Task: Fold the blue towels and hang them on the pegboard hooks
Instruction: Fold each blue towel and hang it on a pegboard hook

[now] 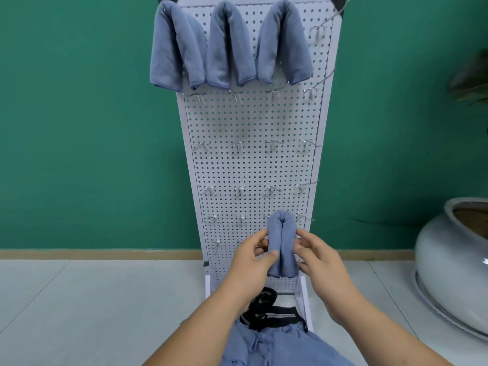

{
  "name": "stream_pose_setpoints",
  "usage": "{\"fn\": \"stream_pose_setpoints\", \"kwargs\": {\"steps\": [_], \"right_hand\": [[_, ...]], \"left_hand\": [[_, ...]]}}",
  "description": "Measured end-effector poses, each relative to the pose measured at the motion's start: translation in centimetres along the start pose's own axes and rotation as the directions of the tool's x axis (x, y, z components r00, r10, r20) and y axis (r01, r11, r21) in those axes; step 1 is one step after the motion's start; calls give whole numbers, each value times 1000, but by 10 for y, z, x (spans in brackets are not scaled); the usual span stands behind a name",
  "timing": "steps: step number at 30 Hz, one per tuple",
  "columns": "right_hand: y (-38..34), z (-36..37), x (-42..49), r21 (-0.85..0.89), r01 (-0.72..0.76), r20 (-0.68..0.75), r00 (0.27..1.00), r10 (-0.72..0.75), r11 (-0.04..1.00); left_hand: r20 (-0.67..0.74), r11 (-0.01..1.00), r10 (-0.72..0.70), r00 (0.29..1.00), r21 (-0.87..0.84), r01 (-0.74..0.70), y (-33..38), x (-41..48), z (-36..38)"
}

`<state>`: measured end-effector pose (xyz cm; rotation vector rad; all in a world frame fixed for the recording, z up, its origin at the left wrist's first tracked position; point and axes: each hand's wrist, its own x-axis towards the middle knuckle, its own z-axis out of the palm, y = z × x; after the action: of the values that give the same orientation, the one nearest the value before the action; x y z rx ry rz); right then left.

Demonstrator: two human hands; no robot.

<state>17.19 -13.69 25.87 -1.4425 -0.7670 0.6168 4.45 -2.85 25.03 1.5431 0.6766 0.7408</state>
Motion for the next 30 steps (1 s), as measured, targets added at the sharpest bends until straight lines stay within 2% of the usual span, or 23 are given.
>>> {"fn": "stream_pose_setpoints", "kwargs": {"steps": [6,11,16,23,30], "right_hand": [[-23,0,-6,-79,136,-88,986,-143,988],[-76,-14,9,-95,257,-136,954,-268,962],[-143,-26,37,-186,377,-239,879,-414,908],[-232,-45,73,-325,500,-338,731,-593,802],[-314,-66,114,-470,510,-396,608,-689,720]], "left_hand": [[-37,990,128,991,58,-125,36,-3,16],[-20,963,257,966,91,-254,86,16,24],[-20,909,409,912,92,-406,155,44,39],[-101,766,611,785,324,-555,248,73,58],[-194,684,715,672,390,-616,335,103,59]]}}
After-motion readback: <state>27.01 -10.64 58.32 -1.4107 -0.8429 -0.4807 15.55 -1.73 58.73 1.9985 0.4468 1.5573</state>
